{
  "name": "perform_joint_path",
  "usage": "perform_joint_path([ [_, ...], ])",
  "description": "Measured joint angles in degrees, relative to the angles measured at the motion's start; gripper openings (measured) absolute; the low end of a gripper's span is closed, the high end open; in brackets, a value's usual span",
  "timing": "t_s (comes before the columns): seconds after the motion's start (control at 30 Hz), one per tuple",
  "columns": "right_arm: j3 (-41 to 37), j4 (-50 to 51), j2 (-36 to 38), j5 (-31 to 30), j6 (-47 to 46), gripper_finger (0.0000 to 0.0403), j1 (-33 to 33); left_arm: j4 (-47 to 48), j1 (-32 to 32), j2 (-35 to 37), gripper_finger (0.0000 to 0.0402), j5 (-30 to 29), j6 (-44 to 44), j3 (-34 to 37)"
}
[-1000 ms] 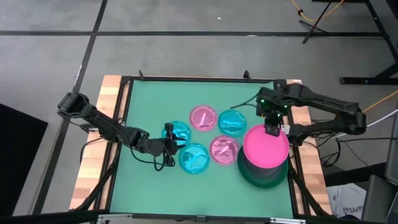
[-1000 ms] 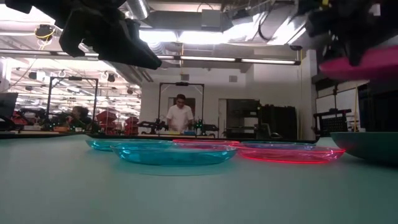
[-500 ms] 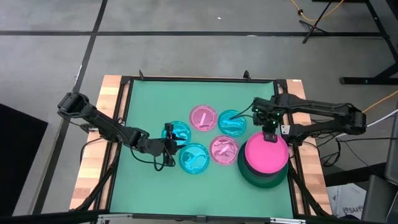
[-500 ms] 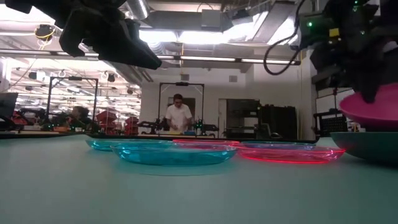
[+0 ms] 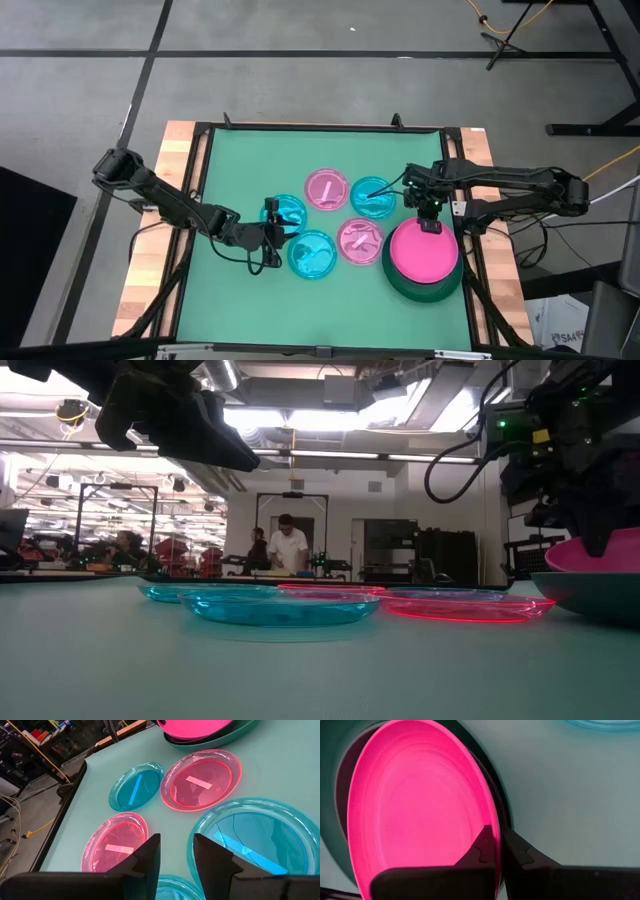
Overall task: Stack plastic plates
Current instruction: Stack the pink plate on top of the black plate
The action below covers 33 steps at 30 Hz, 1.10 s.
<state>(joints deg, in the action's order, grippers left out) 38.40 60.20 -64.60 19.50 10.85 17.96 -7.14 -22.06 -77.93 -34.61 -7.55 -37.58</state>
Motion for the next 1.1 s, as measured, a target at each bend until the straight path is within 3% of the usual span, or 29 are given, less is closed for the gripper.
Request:
perform_joint_path([
  [0.2, -0.68, -0.67, 0.0, 0.1, -0.04, 0.0, -0.65, 0.02, 0.0, 0.0, 0.011, 0.0, 0.02, 0.0],
  [0.73, -0.68, -6.37, 0.0, -1.48, -4.48, 0.0, -14.96, 0.0, 0.0, 0.0, 0.011, 0.0, 0.09, 0.0],
  [1.1, -0.68, -6.57, -0.02, -3.59, -4.58, 0.0015, -18.03, 0.0, 0.0, 0.0, 0.011, 0.0, 0.09, 0.0],
])
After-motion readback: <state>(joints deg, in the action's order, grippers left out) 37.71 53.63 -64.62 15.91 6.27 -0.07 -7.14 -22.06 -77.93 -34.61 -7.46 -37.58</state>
